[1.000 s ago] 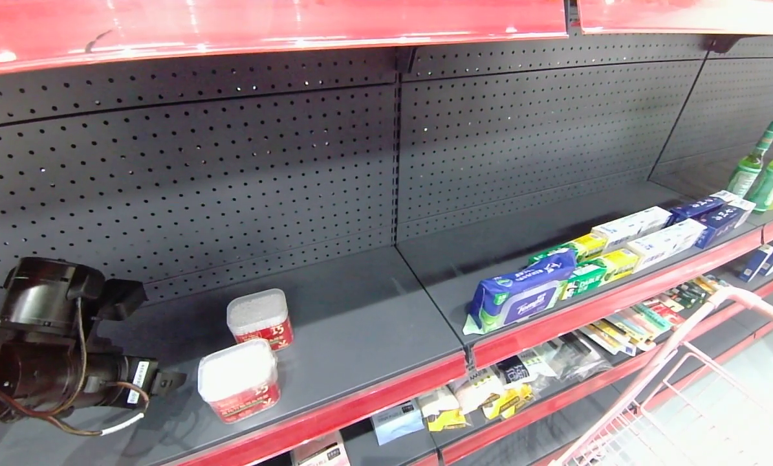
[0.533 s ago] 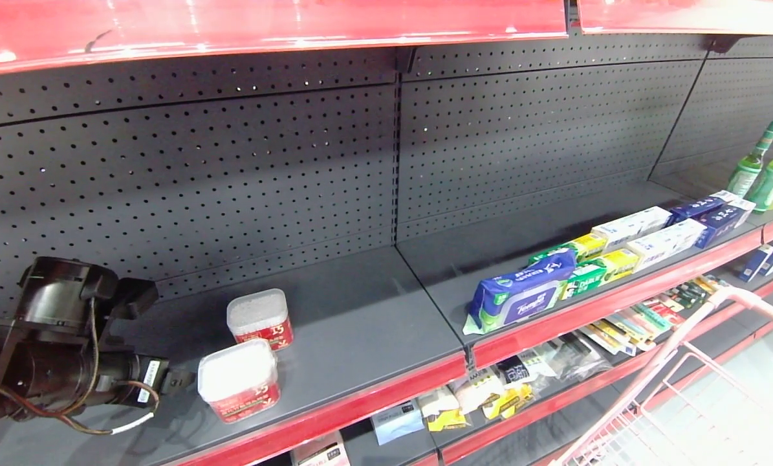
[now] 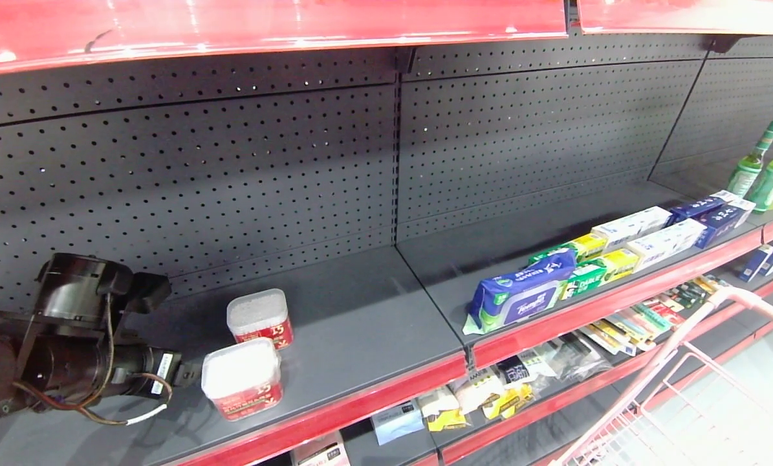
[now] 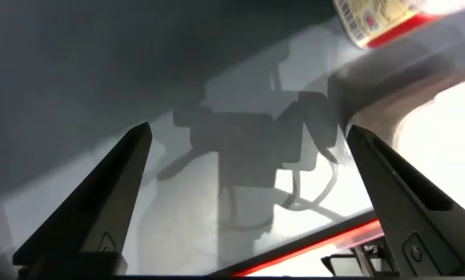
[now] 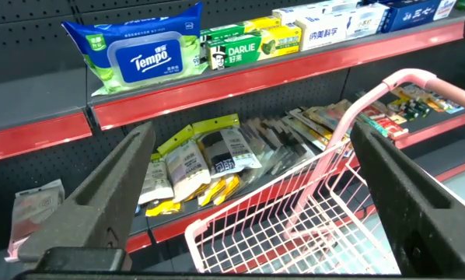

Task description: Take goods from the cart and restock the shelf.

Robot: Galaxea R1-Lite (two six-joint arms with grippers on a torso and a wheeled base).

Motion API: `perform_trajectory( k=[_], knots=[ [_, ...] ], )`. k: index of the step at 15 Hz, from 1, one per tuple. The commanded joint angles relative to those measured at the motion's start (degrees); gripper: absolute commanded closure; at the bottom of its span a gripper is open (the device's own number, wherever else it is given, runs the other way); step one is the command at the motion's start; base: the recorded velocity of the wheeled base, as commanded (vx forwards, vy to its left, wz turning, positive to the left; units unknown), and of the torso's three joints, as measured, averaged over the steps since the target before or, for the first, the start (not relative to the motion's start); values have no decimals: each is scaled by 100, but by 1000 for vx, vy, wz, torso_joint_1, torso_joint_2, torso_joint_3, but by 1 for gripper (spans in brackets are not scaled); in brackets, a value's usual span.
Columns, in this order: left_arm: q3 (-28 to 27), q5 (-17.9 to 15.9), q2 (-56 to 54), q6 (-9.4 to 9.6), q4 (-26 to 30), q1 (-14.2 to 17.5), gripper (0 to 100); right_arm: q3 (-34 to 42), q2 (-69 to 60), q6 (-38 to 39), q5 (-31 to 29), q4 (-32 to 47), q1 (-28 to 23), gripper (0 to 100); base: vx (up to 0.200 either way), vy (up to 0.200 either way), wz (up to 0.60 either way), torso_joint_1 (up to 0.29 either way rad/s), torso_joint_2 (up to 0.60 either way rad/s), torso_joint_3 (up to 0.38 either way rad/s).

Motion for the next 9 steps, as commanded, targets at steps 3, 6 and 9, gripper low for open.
perform_trajectory(
  k=[3,6,9],
  knots=[
    [-112,1,130,1,-45,-20,0,1,5,-2,1,-1,-2,0,0,0,0,0,0,0],
    [-138,45,138,1,-36,-90,0,1,5,-2,1,-1,-2,0,0,0,0,0,0,0],
    [-147,54,147,1,-36,-99,0,1,5,-2,1,-1,-2,0,0,0,0,0,0,0]
  ],
)
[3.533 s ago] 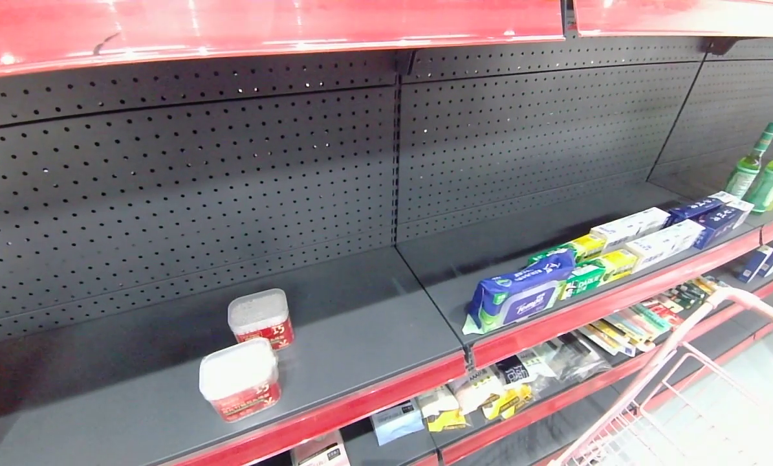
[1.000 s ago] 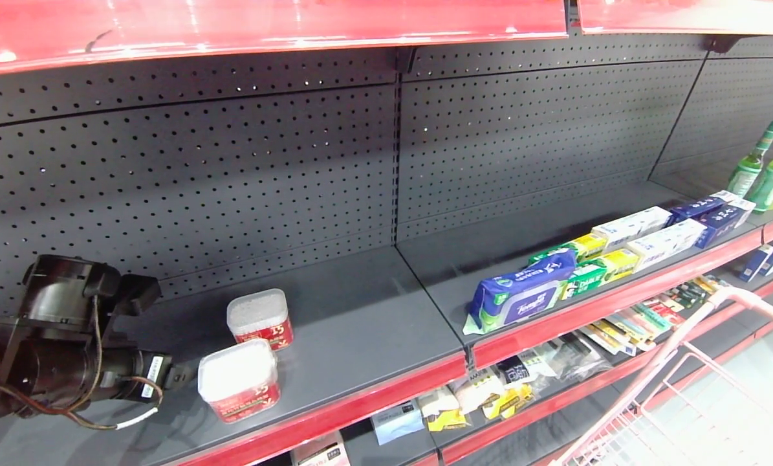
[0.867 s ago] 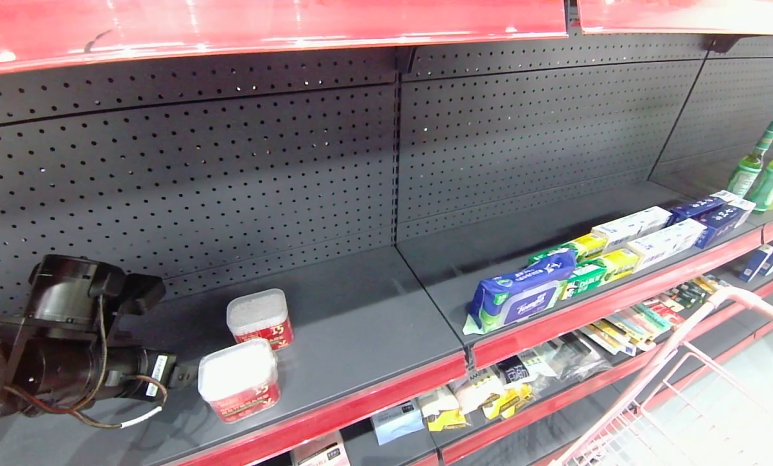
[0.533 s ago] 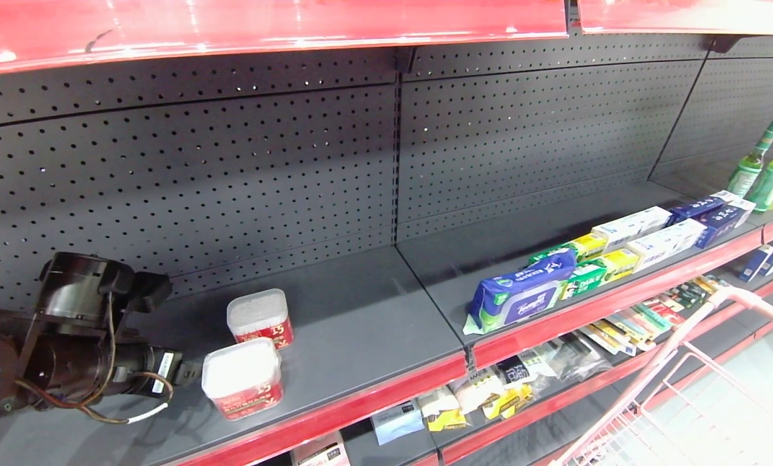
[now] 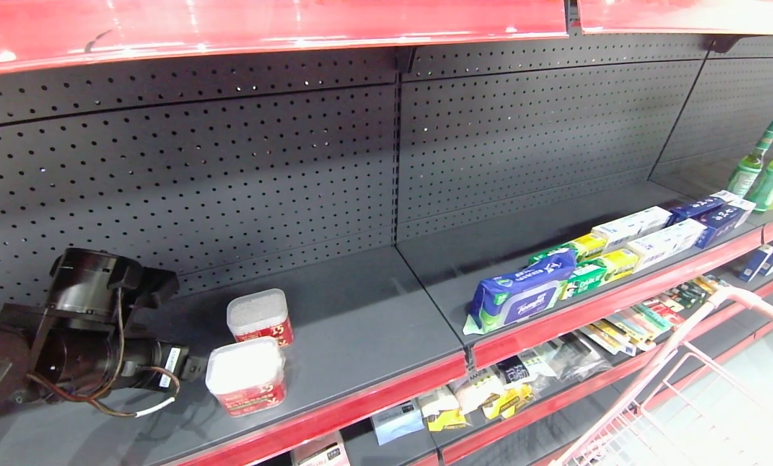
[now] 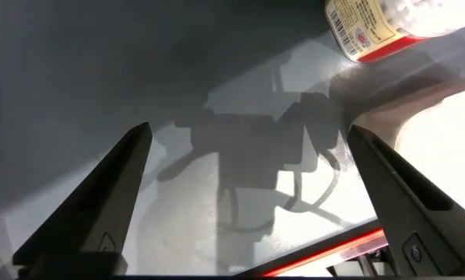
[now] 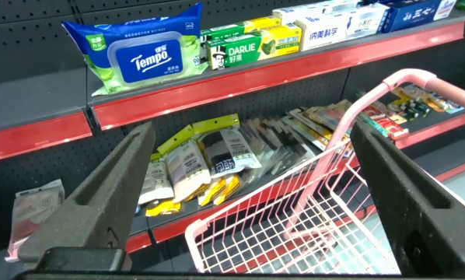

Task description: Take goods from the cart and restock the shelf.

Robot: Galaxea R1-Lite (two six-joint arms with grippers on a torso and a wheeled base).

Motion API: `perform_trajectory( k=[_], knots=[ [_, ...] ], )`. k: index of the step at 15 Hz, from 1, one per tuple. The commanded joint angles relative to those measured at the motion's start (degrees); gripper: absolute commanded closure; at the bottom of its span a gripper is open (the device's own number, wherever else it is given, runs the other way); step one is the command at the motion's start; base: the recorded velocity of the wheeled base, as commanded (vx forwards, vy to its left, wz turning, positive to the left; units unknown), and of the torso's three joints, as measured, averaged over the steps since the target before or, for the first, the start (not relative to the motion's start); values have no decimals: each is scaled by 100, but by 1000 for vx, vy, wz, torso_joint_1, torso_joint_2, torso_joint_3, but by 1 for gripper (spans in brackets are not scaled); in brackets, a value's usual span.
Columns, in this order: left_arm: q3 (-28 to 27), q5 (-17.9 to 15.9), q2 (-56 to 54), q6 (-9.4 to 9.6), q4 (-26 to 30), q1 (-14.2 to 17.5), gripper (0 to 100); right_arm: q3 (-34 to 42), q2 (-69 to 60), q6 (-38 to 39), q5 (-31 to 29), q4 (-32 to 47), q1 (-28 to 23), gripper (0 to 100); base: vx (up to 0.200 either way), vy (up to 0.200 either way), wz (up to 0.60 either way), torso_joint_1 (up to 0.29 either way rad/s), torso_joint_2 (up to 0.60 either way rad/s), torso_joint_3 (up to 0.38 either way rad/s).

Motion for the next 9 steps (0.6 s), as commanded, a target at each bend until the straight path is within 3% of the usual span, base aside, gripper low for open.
perform_trajectory(
  k=[1,9],
  knots=[
    [-9,4,3,1,-2,-3,0,1,5,-2,1,-1,1,0,0,0,0,0,0,0],
    [-62,13,65,1,-2,-73,0,1,5,-2,1,-1,1,0,0,0,0,0,0,0]
  ],
)
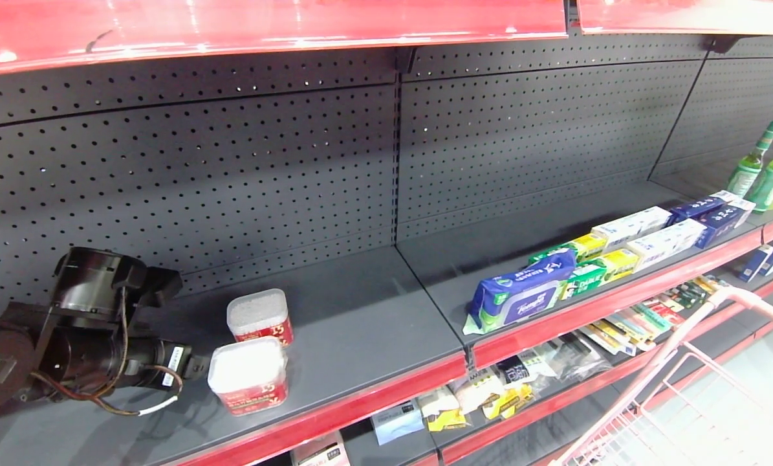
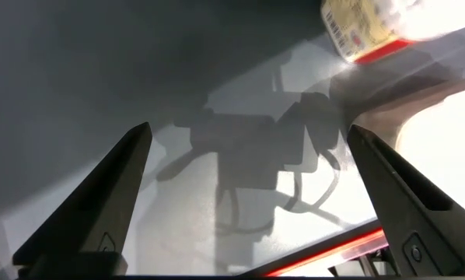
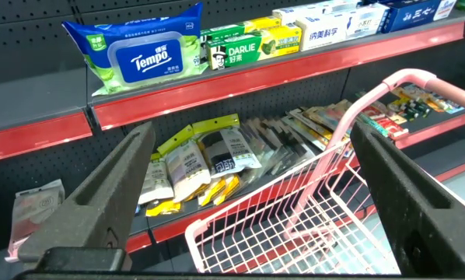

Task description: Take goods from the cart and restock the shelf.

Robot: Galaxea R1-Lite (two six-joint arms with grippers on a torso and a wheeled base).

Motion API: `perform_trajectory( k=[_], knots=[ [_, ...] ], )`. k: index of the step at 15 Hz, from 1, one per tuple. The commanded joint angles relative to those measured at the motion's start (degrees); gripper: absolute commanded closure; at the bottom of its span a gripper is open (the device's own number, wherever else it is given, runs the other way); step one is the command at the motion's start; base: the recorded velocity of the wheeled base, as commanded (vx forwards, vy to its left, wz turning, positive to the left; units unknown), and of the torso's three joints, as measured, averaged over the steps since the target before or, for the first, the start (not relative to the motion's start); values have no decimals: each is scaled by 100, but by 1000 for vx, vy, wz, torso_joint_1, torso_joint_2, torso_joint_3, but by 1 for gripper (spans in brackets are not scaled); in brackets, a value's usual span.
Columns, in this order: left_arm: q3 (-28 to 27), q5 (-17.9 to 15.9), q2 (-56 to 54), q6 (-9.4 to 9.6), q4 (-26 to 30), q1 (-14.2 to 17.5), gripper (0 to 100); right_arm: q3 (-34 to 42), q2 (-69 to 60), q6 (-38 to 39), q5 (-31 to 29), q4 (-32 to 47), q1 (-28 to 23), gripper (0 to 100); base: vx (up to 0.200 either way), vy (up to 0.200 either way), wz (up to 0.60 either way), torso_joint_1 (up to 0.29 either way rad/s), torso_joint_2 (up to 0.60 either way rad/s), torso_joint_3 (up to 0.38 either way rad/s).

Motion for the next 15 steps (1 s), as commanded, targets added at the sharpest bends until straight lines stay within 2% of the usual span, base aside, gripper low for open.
perform_trajectory(
  k=[1,15],
  knots=[
    [-24,11,19,-8,-2,-36,0,1,5,-2,1,-1,1,0,0,0,0,0,0,0],
    [-130,28,98,-17,7,-150,0,1,5,-2,1,-1,1,0,0,0,0,0,0,0]
  ],
)
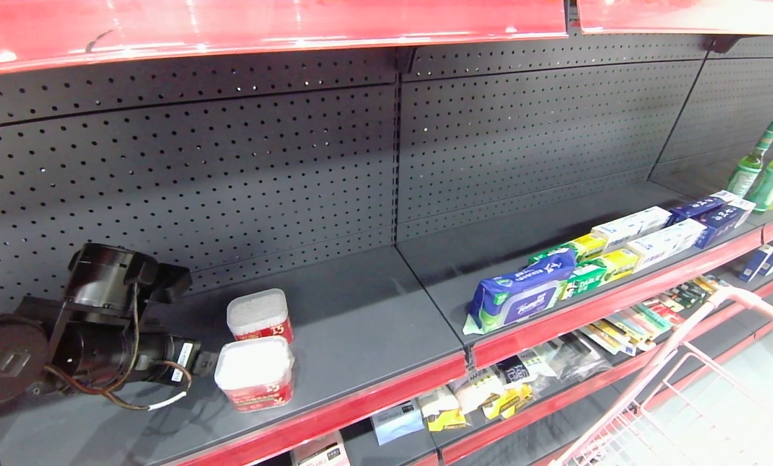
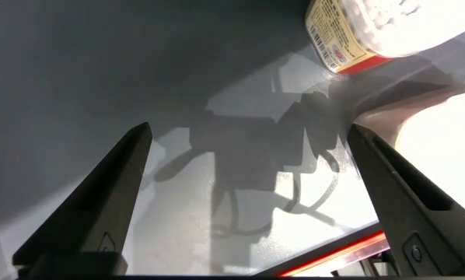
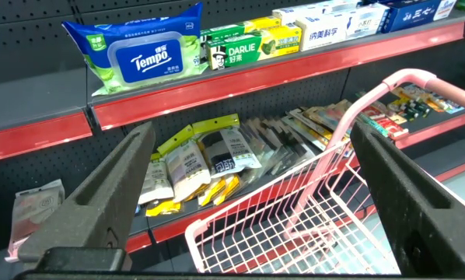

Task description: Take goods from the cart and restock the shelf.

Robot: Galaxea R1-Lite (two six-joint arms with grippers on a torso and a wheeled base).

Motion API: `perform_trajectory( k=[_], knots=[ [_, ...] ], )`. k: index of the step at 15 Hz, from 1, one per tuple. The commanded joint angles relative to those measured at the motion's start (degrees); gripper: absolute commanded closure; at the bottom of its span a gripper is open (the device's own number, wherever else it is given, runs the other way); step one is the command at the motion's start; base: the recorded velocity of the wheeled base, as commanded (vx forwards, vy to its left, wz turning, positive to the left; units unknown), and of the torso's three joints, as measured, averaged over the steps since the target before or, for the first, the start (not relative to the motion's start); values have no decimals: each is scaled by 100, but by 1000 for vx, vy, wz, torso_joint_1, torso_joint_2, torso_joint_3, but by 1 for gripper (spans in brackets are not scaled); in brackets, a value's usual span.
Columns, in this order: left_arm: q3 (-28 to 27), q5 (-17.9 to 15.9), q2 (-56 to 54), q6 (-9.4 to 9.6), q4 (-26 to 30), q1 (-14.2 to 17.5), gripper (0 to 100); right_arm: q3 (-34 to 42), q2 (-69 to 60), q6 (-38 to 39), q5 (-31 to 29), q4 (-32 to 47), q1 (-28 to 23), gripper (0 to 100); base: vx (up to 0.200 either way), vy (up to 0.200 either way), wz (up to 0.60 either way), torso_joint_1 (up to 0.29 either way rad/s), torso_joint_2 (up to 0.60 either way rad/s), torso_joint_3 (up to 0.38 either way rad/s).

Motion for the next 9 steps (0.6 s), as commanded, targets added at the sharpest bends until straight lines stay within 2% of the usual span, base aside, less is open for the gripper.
perform_trajectory(
  k=[1,6,7,9],
  knots=[
    [-3,1,-27,-1,-2,-6,0,1,5,-3,1,-1,1,0,0,0,0,0,0,0],
    [23,19,-45,-1,-2,-6,0,1,5,-3,1,-1,1,0,0,0,0,0,0,0],
    [23,107,-89,-9,-2,-6,0,1,5,-3,1,-1,1,0,0,0,0,0,0,0],
    [67,116,-273,-1,-11,99,0,1,5,-3,1,-1,1,0,0,0,0,0,0,0]
  ],
)
